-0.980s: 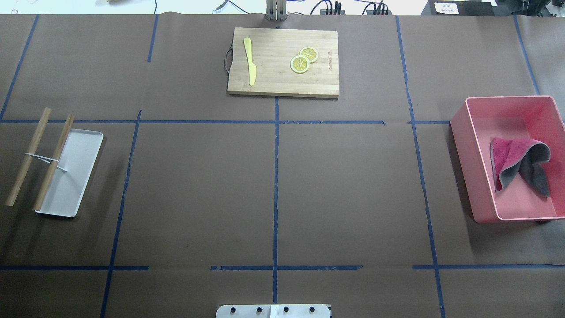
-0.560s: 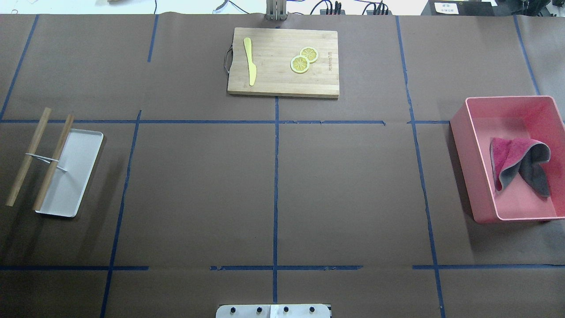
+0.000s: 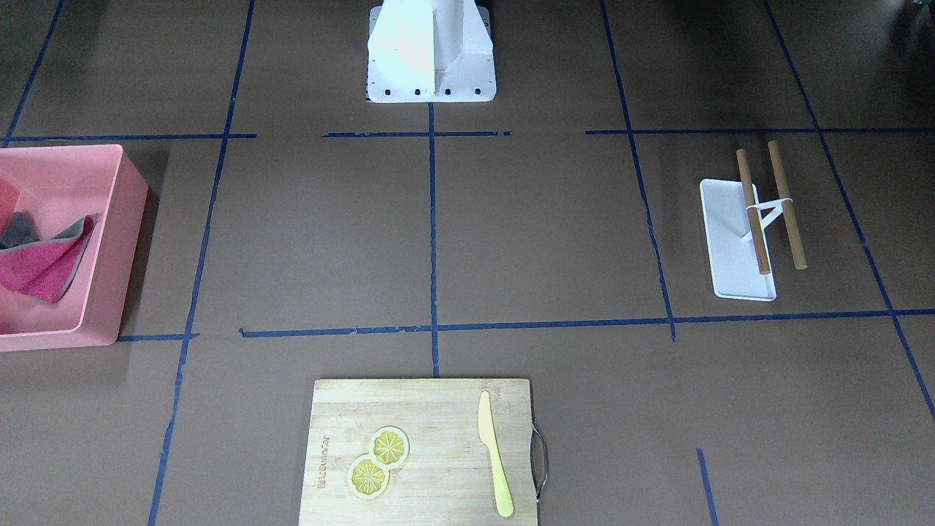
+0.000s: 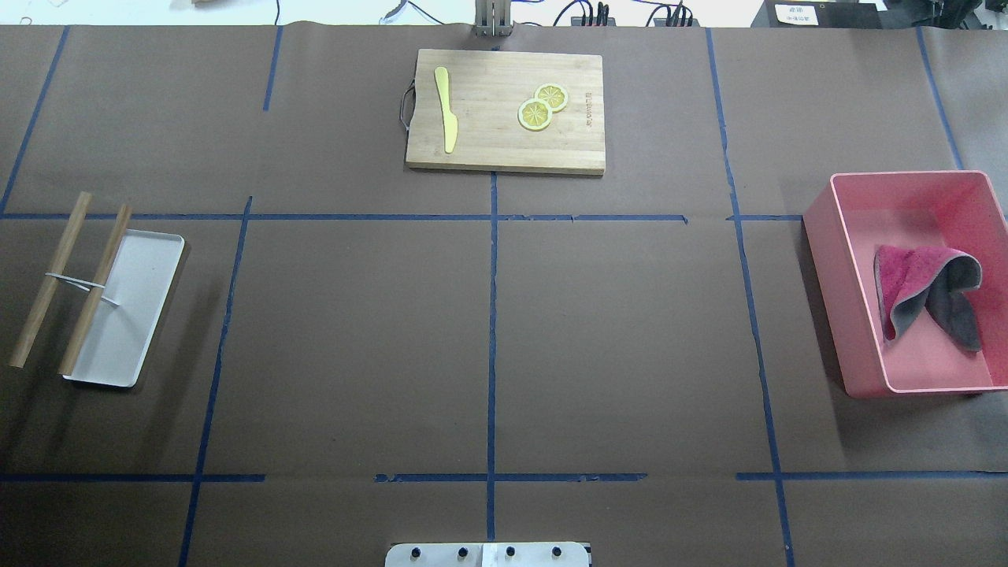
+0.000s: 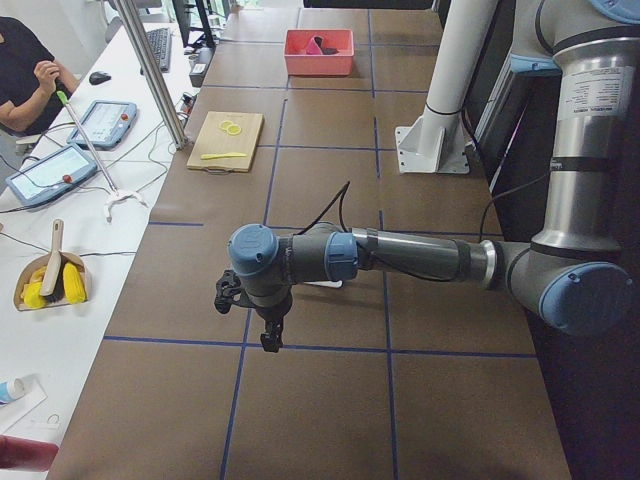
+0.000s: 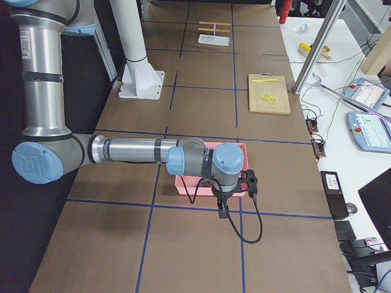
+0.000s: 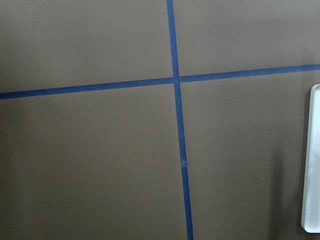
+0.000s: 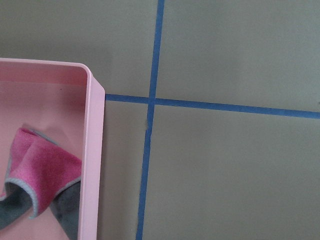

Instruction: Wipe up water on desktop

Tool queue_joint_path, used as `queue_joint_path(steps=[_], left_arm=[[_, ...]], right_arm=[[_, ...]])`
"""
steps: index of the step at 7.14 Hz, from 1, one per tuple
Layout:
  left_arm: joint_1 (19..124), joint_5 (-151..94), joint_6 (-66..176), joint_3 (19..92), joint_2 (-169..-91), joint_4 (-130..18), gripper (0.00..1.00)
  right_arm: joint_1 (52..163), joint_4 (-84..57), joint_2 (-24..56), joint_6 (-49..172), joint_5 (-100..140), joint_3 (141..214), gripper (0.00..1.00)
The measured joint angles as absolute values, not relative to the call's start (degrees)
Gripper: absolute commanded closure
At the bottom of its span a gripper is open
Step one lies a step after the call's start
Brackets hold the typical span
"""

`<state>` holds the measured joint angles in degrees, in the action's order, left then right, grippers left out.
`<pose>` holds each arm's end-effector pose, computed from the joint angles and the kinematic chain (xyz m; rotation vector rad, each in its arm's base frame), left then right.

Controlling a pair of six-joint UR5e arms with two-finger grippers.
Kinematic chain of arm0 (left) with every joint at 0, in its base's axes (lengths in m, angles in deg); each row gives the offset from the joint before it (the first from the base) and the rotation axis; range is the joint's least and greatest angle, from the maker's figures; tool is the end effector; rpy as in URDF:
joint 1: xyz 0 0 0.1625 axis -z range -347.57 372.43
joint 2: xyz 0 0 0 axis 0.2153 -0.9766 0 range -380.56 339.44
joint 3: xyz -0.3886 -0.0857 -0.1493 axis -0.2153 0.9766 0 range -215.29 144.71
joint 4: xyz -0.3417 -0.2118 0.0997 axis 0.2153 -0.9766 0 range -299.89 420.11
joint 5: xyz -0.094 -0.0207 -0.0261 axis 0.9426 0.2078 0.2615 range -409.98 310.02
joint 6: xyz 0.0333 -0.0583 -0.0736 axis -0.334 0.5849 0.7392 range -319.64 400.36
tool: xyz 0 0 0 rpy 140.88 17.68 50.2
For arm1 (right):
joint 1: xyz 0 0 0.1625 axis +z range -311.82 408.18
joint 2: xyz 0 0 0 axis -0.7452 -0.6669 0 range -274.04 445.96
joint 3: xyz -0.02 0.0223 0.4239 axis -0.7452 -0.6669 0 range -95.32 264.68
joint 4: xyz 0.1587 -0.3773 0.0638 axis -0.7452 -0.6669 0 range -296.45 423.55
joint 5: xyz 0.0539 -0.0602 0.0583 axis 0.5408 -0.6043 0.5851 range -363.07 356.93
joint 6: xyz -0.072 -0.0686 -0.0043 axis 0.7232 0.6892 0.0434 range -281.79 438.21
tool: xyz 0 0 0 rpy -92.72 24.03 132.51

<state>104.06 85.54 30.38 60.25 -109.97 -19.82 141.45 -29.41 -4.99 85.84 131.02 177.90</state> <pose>-0.0758 -0.4774 0.6322 -0.0038 0.7987 0.1024 0.0917 -0.4792 0.6446 0.0618 -0.7672 -0.0676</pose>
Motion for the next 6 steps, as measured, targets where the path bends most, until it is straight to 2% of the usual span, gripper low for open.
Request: queue_joint_path(steps=[6], left_arm=[[103.9, 85.1, 30.4, 61.7, -109.0, -21.3, 0.0]], right_arm=[[141.4, -29.0, -5.0, 85.2, 131.3, 177.9, 0.0]])
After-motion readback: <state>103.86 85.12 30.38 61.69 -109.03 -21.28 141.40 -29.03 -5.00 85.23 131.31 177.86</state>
